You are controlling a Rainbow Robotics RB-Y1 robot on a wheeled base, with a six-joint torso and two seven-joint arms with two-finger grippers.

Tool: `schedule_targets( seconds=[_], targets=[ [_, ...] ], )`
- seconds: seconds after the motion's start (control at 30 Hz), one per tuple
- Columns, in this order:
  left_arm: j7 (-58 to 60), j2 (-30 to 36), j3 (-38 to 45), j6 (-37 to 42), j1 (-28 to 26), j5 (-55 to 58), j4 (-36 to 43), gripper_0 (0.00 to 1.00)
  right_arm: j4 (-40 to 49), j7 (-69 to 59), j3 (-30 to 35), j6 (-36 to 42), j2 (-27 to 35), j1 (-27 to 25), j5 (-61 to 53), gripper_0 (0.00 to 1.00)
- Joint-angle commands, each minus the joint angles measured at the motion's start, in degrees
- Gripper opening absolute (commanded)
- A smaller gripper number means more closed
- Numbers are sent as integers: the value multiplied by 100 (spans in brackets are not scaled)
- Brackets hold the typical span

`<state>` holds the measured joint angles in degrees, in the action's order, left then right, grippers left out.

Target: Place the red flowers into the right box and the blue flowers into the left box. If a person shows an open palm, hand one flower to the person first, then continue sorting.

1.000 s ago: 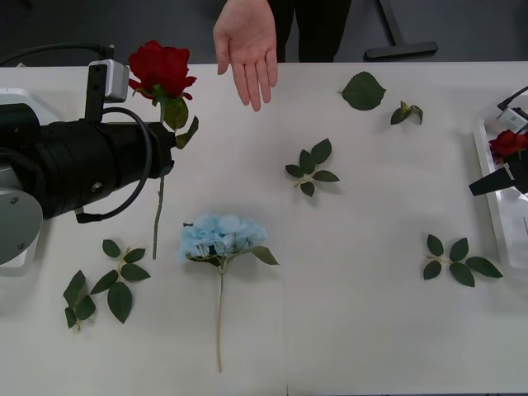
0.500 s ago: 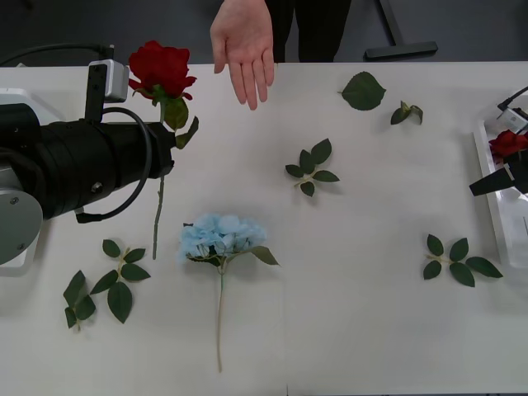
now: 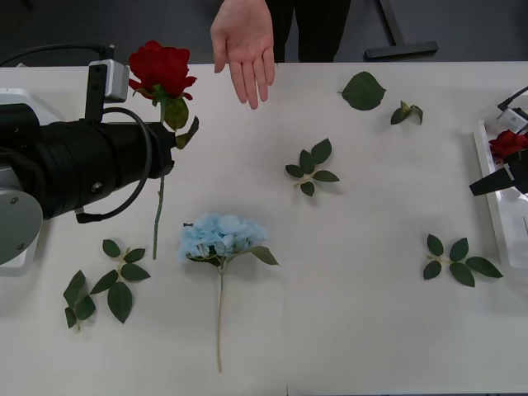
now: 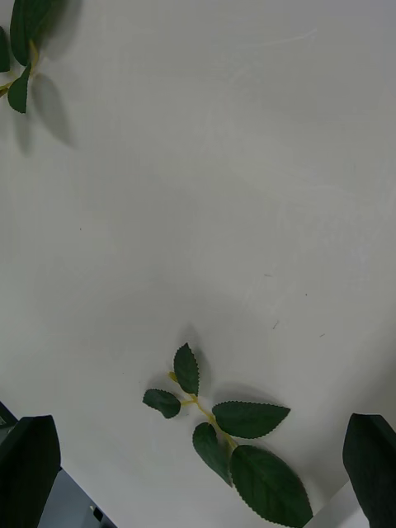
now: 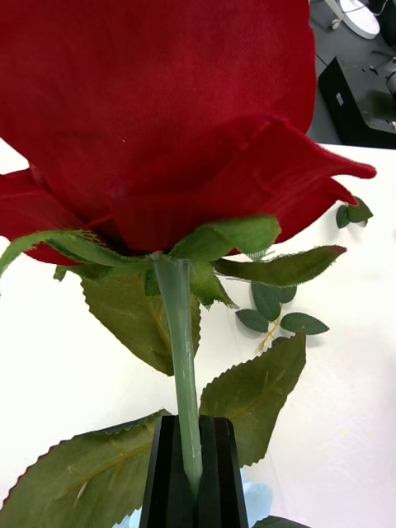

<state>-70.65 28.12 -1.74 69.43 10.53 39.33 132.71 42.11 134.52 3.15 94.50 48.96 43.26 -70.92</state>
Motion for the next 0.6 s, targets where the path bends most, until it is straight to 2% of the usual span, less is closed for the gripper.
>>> schedule_targets(
  seconds=[0.03, 0.6],
  targets=[
    [-98, 18, -55, -79, 142, 40, 168, 0, 166, 92, -25, -37, 324, -19, 43, 100],
    [-116, 18, -55, -88, 134, 58, 168, 0, 166, 100, -42, -28, 324, -19, 43, 100]
  ],
)
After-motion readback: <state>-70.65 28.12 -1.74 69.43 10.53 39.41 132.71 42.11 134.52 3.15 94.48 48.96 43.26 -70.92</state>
